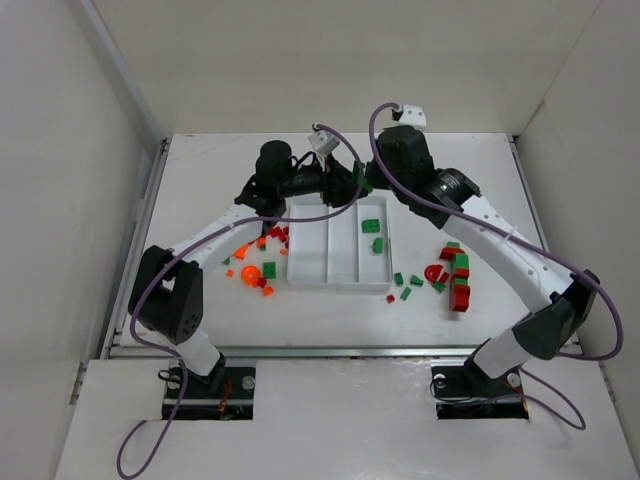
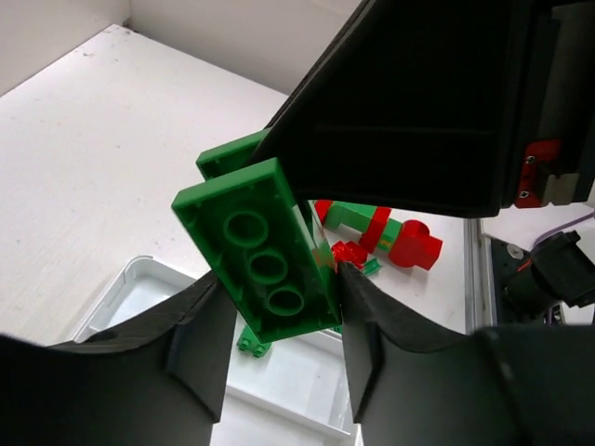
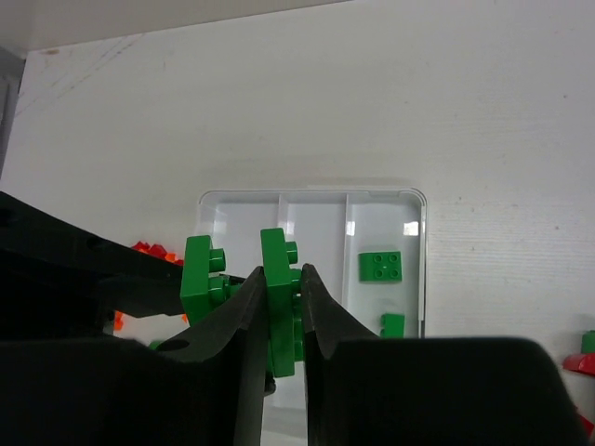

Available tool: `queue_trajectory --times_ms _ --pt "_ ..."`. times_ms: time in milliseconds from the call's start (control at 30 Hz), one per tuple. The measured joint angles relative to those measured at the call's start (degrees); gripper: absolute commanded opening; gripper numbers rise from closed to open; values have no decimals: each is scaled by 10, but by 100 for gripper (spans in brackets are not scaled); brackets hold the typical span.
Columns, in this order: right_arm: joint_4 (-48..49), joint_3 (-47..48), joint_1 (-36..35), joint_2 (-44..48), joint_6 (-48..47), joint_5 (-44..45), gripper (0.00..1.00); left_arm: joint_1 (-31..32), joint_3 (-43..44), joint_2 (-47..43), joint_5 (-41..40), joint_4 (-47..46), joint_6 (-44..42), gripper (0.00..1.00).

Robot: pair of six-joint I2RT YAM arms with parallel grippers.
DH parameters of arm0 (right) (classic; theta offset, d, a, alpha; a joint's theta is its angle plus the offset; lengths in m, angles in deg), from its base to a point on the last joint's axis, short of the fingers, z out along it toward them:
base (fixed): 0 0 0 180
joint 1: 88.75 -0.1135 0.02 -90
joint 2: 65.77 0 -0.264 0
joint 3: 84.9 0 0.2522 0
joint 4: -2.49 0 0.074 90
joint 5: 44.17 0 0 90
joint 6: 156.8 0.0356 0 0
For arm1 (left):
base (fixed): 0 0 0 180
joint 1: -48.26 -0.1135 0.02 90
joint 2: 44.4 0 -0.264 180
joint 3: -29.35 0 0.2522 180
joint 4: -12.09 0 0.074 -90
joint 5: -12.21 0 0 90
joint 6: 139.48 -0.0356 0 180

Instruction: Sort the legos into containers by color

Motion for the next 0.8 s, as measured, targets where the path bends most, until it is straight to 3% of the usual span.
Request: queue_trajectory --times_ms 200,500,800 --pt "17 -18 0 5 1 -2 0 0 0 4 -14 5 12 0" --pt "48 -57 7 8 6 2 0 -3 0 6 -41 44 36 0" --pt "36 -148 129 -11 23 -73 0 -36 -2 4 -101 51 38 0"
